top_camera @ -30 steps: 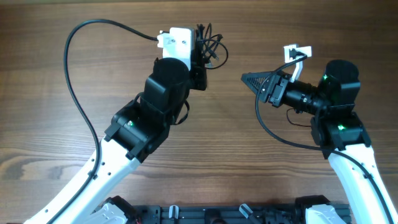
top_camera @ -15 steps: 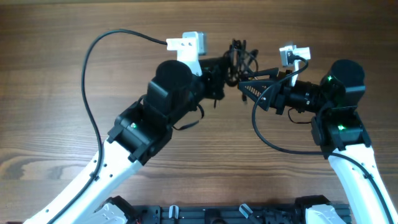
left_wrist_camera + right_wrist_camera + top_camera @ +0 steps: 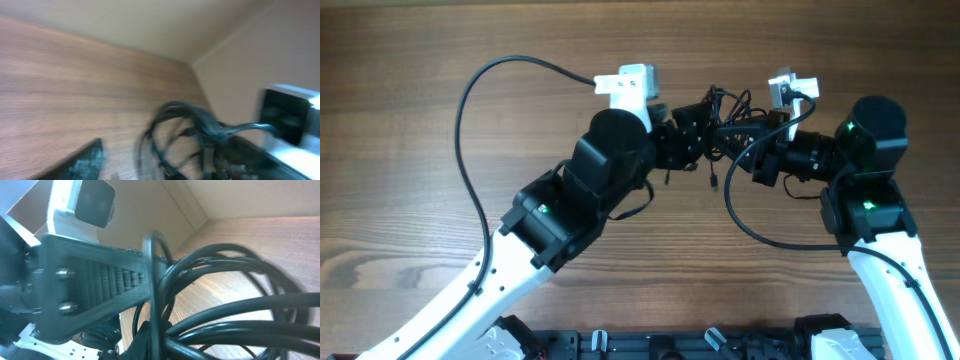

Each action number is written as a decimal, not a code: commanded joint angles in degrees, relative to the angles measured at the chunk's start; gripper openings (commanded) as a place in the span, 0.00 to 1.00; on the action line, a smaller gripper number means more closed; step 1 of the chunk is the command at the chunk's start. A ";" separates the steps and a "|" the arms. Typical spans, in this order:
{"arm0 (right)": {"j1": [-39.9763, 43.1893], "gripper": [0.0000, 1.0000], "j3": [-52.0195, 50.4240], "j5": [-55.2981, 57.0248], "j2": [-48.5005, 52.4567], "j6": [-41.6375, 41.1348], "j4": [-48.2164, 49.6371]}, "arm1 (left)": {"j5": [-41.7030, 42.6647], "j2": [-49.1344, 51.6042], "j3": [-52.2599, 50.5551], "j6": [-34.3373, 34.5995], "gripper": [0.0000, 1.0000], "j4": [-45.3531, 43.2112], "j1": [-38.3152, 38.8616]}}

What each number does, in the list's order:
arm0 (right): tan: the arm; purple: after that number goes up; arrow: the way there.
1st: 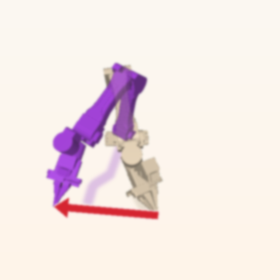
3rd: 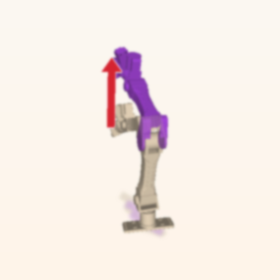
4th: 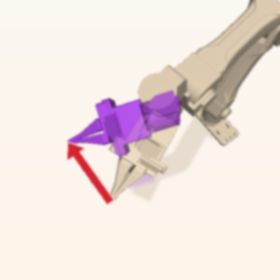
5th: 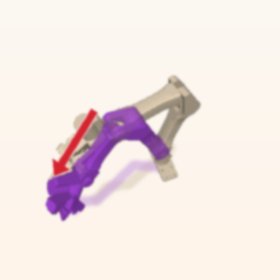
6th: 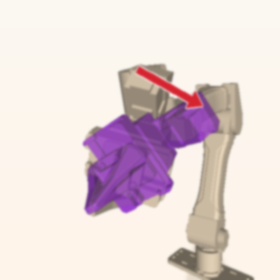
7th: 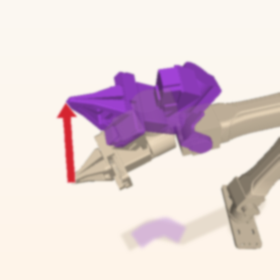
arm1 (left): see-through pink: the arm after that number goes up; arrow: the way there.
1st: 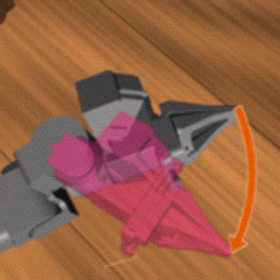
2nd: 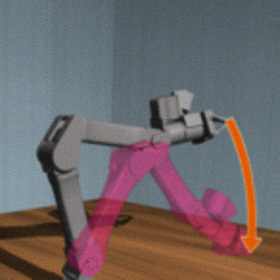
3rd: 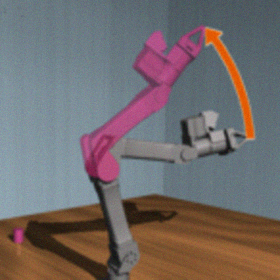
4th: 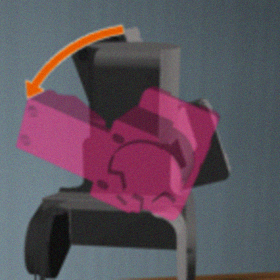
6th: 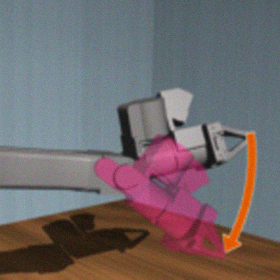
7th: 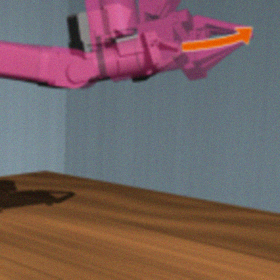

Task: Untangle cables

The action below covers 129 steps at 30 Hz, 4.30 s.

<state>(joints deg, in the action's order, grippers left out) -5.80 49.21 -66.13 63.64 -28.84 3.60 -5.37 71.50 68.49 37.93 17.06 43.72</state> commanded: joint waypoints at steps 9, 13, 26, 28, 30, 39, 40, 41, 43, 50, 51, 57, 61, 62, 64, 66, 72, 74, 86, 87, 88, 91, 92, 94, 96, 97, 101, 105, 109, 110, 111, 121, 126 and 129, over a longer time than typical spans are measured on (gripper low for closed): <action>0.04 0.04 0.28 1.99 -0.48 0.44 0.63 | -5.46 -1.46 0.42 -4.94 0.82 8.20 -3.15; 0.02 0.04 0.28 1.05 -0.46 0.66 0.61 | -14.23 -1.51 0.42 -6.43 0.83 9.88 -3.15; 1.97 0.04 0.28 5.97 -0.46 -3.32 0.46 | -14.62 -8.04 0.42 -5.99 1.00 9.75 -3.13; 2.40 0.04 0.28 4.50 -0.46 -3.32 1.09 | -14.62 -9.90 0.42 -6.01 1.00 9.79 -3.13; 2.45 0.04 0.28 1.05 -0.46 -3.30 3.52 | -14.62 -10.78 0.42 -6.01 1.00 9.86 -3.13; 2.45 0.04 0.28 -20.39 -0.46 -0.13 16.59 | 3.17 -10.75 0.42 -18.49 1.00 7.80 -3.13; 2.45 0.04 0.28 -21.75 -0.46 0.39 16.57 | 5.33 -10.75 0.42 -20.72 1.00 7.34 -3.13; 2.45 0.05 0.28 -22.38 -0.39 0.37 16.61 | 7.43 -10.75 0.42 -23.08 1.00 6.99 -3.13; 2.45 0.05 0.28 -22.56 -0.42 0.35 16.57 | 13.05 -10.75 0.42 -29.73 1.00 7.15 -3.13; 2.45 0.05 0.28 -23.12 -0.35 0.20 16.55 | 10.69 -10.75 0.42 -73.88 1.00 15.19 -3.13; 2.45 0.05 0.28 -23.54 -0.35 0.20 16.57 | 10.93 -10.75 0.42 -77.70 1.00 15.02 -3.13; 2.45 0.04 0.28 -26.88 -0.20 0.31 16.57 | 27.06 -10.58 0.42 -88.98 1.00 10.43 -3.13; 2.45 0.04 0.28 -26.88 -0.20 0.31 16.57 | 33.09 -10.45 0.42 -88.96 0.91 9.62 -3.13; 2.45 0.04 0.28 -26.86 -0.20 0.31 16.55 | 35.47 -9.84 0.42 -88.96 0.87 9.27 -3.13; 2.45 0.04 0.28 -26.88 -0.20 0.17 16.55 | 35.78 -8.52 0.42 -88.96 0.83 9.29 -3.13; 2.45 0.04 0.28 -26.88 -0.20 0.15 16.00 | 35.71 -7.56 0.42 -88.98 0.82 9.05 -3.13; 2.21 0.04 0.28 -26.88 -0.20 0.15 15.06 | 25.11 -7.58 0.42 -88.98 0.84 3.17 -3.15; 1.53 0.04 0.28 -26.86 -0.20 0.15 14.99 | 22.32 -7.58 0.42 -88.98 0.84 1.88 -3.15; 1.46 0.04 0.28 -26.88 -0.20 -1.36 15.02 | 28.48 -4.98 0.42 -89.00 0.60 1.77 -3.13; 1.46 0.04 0.28 -26.88 -0.20 -1.36 14.99 | 28.48 -4.57 0.42 -89.00 0.54 1.77 -3.13; 1.46 0.04 0.28 -26.88 -0.20 -1.38 14.99 | 28.48 -4.35 0.42 -89.00 0.49 1.77 -3.13; 1.46 0.04 0.28 -26.88 -0.20 -1.36 14.99 | 28.46 -4.33 0.42 -89.00 0.27 1.75 -3.13; 1.46 0.04 0.28 -26.86 -0.20 -1.36 15.02 | 28.44 -4.33 0.42 -88.98 0.20 1.75 -3.13; 1.46 0.04 0.28 -26.88 -0.20 -1.36 15.02 | 27.78 -4.33 0.42 -88.98 0.06 1.77 -3.15; 1.46 0.04 0.28 -26.88 -0.20 -1.36 15.02 | 26.93 -4.33 0.42 -88.96 0.04 1.79 -3.15; 1.46 0.04 0.28 -26.88 -0.20 -1.38 15.02 | 26.12 -4.33 0.42 -88.96 0.04 1.79 -3.15; 1.49 0.29 0.28 -26.86 -0.20 -1.31 15.08 | 22.25 -4.33 0.42 -88.96 0.04 1.73 -3.15; 1.55 0.83 0.28 -26.25 -0.20 -1.31 15.26 | 20.65 -4.44 0.42 -88.94 0.04 1.53 -3.15; 2.36 1.00 0.28 -23.15 -0.20 -3.19 15.21 | 17.64 -4.44 0.42 -88.94 0.04 1.53 -3.15; 2.91 1.00 0.28 -22.18 -0.20 -4.15 15.19 | 16.81 -4.44 0.42 -88.94 0.04 1.53 -3.15; 3.30 1.00 0.28 -21.62 -0.20 -4.79 15.21 | 16.41 -4.44 0.42 -88.96 0.04 1.53 -3.15; 5.57 1.00 0.28 -7.28 -0.20 -6.97 2.78 | 5.18 -6.05 0.42 -82.55 0.04 -3.21 -3.15; 5.55 1.00 0.28 -5.79 -0.20 -7.15 2.75 | -4.39 -6.05 0.42 -73.59 0.04 -3.61 -3.15; 5.55 1.00 0.26 -5.66 -0.20 -7.21 2.78 | -6.71 -6.03 0.42 -64.59 0.04 -3.61 -3.13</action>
<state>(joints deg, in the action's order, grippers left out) -0.54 49.12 -72.97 63.66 -35.99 6.37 -7.99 66.81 68.53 -37.10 14.09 40.49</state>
